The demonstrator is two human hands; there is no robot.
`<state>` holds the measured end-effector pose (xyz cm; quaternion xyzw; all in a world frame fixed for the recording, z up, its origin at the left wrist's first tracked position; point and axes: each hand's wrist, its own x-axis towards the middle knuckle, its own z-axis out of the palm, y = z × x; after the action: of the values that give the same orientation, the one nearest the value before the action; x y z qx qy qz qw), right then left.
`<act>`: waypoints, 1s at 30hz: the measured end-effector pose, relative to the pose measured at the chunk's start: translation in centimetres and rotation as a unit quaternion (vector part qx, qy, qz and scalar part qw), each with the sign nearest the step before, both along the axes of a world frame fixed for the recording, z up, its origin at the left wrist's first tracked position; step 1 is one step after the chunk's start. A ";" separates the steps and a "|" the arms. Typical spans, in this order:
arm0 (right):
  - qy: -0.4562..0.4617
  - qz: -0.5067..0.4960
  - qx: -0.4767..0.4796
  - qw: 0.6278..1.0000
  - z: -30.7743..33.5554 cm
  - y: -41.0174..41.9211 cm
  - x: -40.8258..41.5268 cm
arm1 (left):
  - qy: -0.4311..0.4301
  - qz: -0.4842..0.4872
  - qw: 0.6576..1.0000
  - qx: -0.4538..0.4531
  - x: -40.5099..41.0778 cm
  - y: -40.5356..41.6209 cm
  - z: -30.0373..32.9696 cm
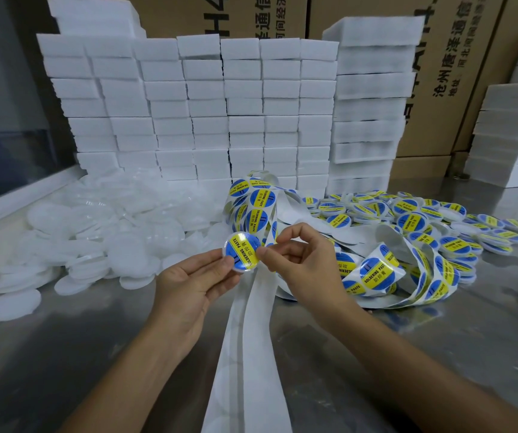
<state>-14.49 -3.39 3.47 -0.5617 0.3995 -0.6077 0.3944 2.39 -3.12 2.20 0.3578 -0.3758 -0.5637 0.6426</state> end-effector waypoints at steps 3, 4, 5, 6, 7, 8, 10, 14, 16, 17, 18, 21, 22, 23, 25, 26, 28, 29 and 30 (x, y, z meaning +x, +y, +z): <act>0.002 -0.003 -0.001 1.000 -0.1 0.0 0.0 | -0.004 -0.006 1.000 -0.006 -0.1 0.1 0.1; 0.002 -0.004 -0.002 1.000 -0.1 0.0 0.0 | -0.006 -0.006 1.000 -0.006 -0.1 0.1 0.1; 0.003 -0.004 -0.002 1.000 -0.1 0.0 0.0 | -0.007 -0.006 1.000 -0.006 -0.1 0.1 0.2; 0.005 -0.004 -0.002 1.000 -0.1 0.0 0.0 | -0.008 -0.005 1.000 -0.005 -0.1 0.1 0.2; 0.008 -0.005 -0.003 1.000 -0.1 0.0 0.0 | -0.009 -0.003 1.000 -0.002 -0.1 0.1 0.2; 0.010 -0.007 -0.003 1.000 -0.1 0.0 0.0 | -0.008 0.002 1.000 0.001 -0.1 0.2 0.2; 0.015 -0.010 -0.004 1.000 -0.2 0.0 0.0 | -0.005 0.015 1.000 0.007 -0.2 0.2 0.2; 0.031 -0.024 -0.019 0.999 -0.2 0.1 0.2 | -0.005 0.038 0.999 0.007 -0.4 0.4 0.4; 0.051 -0.042 -0.035 0.997 -0.3 0.1 0.3 | -0.014 0.045 0.999 0.006 -0.5 0.5 0.3; 0.062 -0.052 -0.043 0.996 -0.4 0.2 0.4 | -0.020 0.049 0.999 0.004 -0.6 0.5 0.4; 0.071 -0.062 -0.050 0.994 -0.4 0.2 0.5 | -0.025 0.055 0.998 0.002 -0.6 0.5 0.3; 0.102 -0.093 -0.076 0.987 -0.5 0.2 0.6 | -0.045 0.069 0.997 -0.013 -0.7 0.6 0.3; 0.112 -0.101 -0.082 0.985 -0.6 0.2 0.6 | -0.052 0.069 0.996 -0.022 -0.8 0.7 0.3; 0.119 -0.108 -0.086 0.983 -0.7 0.1 0.6 | -0.056 0.067 0.996 -0.031 -0.8 0.8 0.3; 0.136 -0.131 -0.097 0.977 -0.9 0.0 0.6 | -0.061 0.055 0.995 -0.047 -0.9 0.9 0.4; 0.141 -0.148 -0.104 0.973 -0.9 -0.1 0.5 | -0.055 0.046 0.996 -0.053 -0.9 1.0 0.5; 0.150 -0.172 -0.100 0.968 -1.0 -0.5 0.0 | -0.044 0.020 0.997 -0.066 -1.0 1.1 0.8; 0.156 -0.176 -0.094 0.967 -0.9 -0.7 -0.3 | -0.037 0.008 0.997 -0.071 -1.1 1.2 0.9; 0.157 -0.177 -0.095 0.967 -0.9 -0.8 -0.5 | -0.029 0.002 0.997 -0.072 -1.3 1.2 0.9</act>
<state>-14.98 -4.17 2.55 -0.6054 0.4899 -0.6071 0.1578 1.12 -1.94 3.10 0.3270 -0.4332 -0.5233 0.6569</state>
